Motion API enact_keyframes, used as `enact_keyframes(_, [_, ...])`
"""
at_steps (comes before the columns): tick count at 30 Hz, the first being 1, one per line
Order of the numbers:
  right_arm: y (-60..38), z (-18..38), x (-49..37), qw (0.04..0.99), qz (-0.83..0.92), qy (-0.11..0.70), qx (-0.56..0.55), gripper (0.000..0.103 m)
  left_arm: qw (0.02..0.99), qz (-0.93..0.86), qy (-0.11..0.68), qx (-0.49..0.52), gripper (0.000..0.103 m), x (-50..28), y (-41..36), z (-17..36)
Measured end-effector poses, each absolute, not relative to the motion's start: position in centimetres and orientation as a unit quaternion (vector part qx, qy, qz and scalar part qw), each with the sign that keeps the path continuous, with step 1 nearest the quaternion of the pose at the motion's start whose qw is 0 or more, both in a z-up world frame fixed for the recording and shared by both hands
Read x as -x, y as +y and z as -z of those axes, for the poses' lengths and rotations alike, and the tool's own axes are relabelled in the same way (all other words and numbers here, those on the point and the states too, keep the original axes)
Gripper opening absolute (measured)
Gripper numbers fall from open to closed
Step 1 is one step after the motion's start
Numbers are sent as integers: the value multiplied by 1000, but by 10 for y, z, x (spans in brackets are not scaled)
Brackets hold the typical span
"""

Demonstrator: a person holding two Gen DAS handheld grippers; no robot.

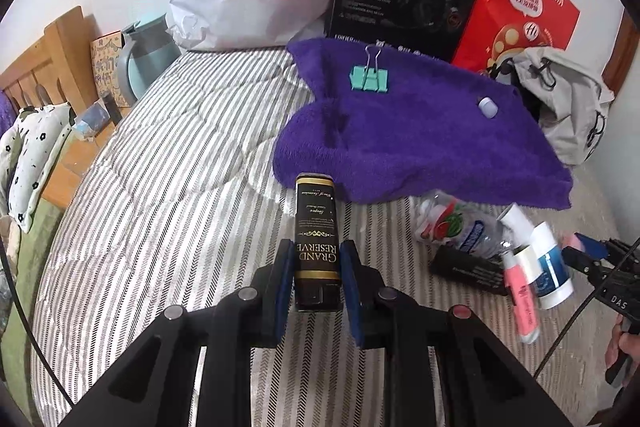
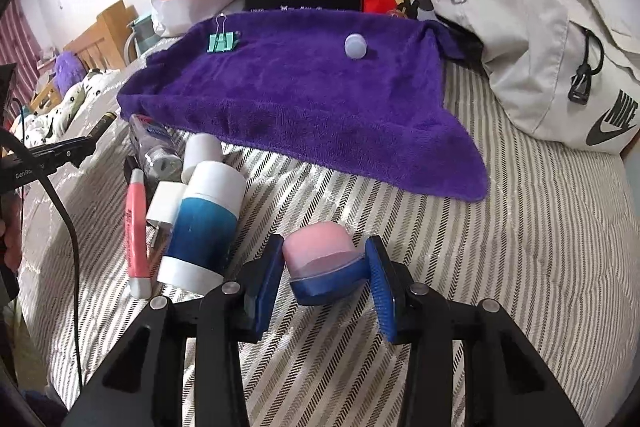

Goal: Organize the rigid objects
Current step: 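Carry the bottle with the left tool while the right tool carries the container onto the towel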

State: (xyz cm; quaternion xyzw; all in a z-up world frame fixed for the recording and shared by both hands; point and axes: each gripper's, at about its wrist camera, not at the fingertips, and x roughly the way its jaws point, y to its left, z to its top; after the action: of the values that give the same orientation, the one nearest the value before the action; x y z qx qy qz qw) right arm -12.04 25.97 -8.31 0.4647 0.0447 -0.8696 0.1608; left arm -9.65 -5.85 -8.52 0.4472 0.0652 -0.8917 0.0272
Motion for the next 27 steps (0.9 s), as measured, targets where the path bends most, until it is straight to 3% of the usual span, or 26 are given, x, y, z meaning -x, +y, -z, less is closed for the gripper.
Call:
enact_keyframes(16, [256, 63, 137, 181, 867, 1, -463, 41, -9, 905, 61, -422, 23, 136, -38, 47])
enact_keyframes(27, [242, 45, 185, 187, 869, 0, -457, 41, -18, 900, 77, -430, 23, 194, -39, 55])
